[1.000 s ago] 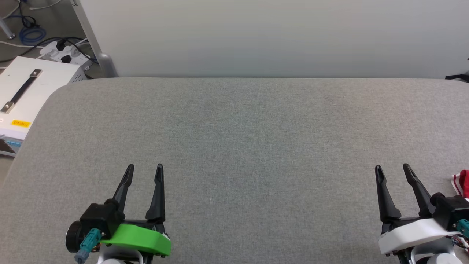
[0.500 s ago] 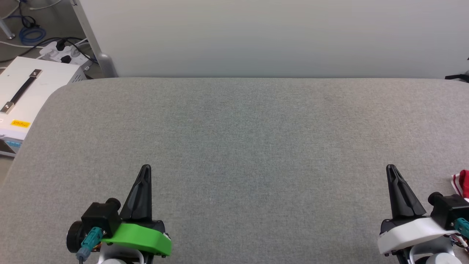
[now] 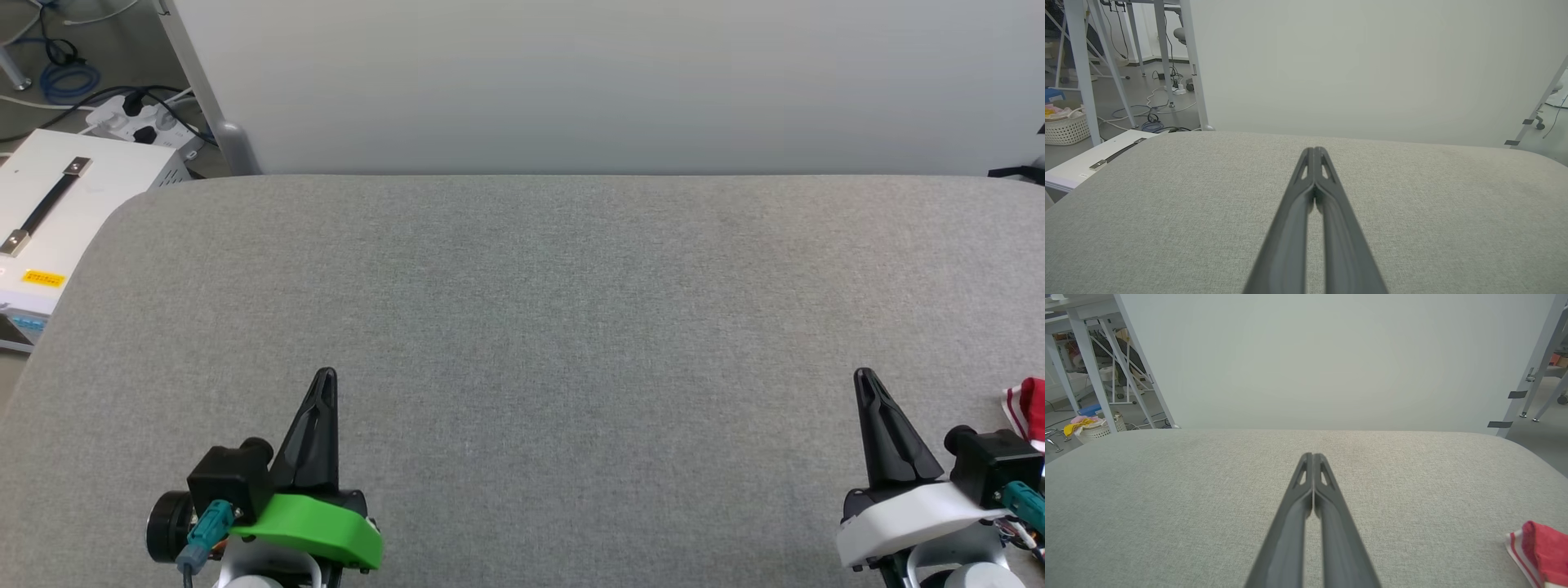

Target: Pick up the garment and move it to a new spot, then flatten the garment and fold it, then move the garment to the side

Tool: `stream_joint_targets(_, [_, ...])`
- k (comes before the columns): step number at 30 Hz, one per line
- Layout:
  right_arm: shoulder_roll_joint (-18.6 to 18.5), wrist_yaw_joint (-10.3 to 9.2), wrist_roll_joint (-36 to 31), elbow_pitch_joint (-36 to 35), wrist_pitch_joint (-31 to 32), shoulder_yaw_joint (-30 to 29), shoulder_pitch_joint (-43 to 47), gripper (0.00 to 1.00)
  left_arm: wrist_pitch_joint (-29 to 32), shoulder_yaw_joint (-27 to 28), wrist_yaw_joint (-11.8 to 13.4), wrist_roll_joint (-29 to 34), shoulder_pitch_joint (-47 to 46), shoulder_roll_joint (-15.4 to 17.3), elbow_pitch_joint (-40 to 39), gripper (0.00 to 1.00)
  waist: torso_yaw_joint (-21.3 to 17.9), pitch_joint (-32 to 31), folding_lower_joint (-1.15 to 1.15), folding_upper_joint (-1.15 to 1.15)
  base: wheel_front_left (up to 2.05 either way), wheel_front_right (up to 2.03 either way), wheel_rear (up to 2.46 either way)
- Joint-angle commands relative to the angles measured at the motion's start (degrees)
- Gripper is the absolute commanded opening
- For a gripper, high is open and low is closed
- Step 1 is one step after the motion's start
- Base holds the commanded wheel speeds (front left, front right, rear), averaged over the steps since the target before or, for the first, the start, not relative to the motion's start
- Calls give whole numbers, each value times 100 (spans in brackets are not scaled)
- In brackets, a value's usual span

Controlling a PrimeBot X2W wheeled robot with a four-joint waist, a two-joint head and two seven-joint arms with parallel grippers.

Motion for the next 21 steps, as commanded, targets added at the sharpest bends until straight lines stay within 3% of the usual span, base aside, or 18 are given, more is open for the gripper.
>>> stream_joint_targets(1, [32, -1, -71, -35, 27, -9, -23, 0, 35, 19, 46, 58, -15, -16, -31, 0, -2, -2, 0, 0, 0, 0, 0])
stream_joint_targets(21, [157, -2, -410, -132, 342, -24, -49, 0, 379, 50, 219, 336, -35, -36, -113, 0, -44, -35, 0, 0, 0, 0, 0])
